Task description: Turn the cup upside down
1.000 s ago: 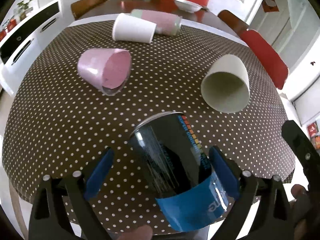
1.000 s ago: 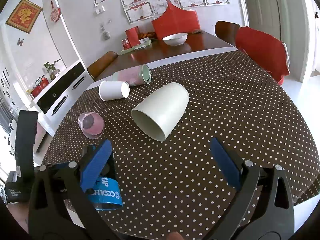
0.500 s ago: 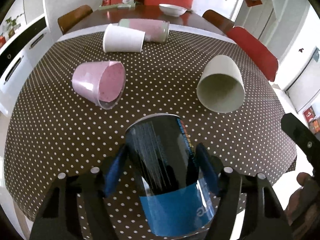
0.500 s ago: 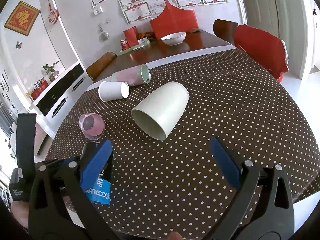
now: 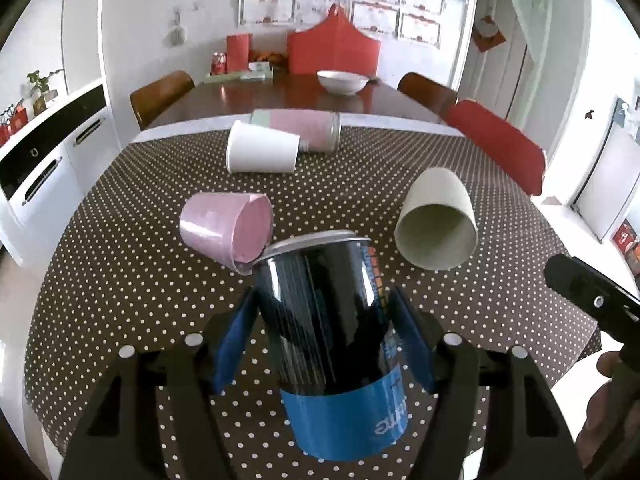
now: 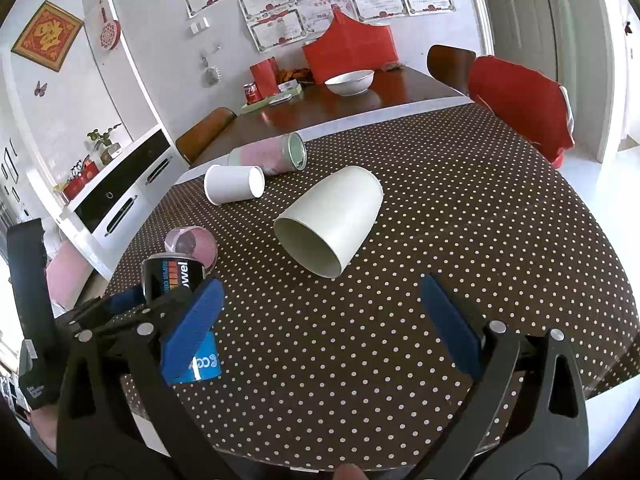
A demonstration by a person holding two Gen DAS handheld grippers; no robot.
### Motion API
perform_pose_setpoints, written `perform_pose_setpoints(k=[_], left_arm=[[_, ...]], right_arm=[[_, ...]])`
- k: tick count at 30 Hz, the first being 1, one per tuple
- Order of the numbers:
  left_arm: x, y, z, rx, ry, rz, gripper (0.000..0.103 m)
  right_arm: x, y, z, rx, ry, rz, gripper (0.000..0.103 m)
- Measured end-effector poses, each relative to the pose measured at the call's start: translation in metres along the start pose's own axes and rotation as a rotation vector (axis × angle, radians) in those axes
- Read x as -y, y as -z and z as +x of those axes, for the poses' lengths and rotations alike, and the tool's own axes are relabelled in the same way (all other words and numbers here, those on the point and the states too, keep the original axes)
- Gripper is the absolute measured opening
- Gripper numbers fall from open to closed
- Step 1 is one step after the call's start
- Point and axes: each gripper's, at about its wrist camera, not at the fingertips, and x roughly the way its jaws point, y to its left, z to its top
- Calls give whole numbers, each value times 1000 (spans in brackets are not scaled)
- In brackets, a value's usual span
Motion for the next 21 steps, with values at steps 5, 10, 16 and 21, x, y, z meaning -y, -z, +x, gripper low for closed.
perform_pose_setpoints(k=[5, 10, 16, 21], left_arm=[[2, 3, -19, 119, -15, 7, 65], [9, 12, -35, 278, -49, 47, 65], [14, 35, -24, 282, -44, 72, 65], [16, 47, -28, 327, -46, 105, 65]], right_arm=[[-3, 2, -5, 11, 6, -3, 97], [-7, 7, -11, 20, 9, -3, 97], [-11, 18, -17, 23, 18, -8, 97], [-14, 24, -22, 26, 26, -13, 97]])
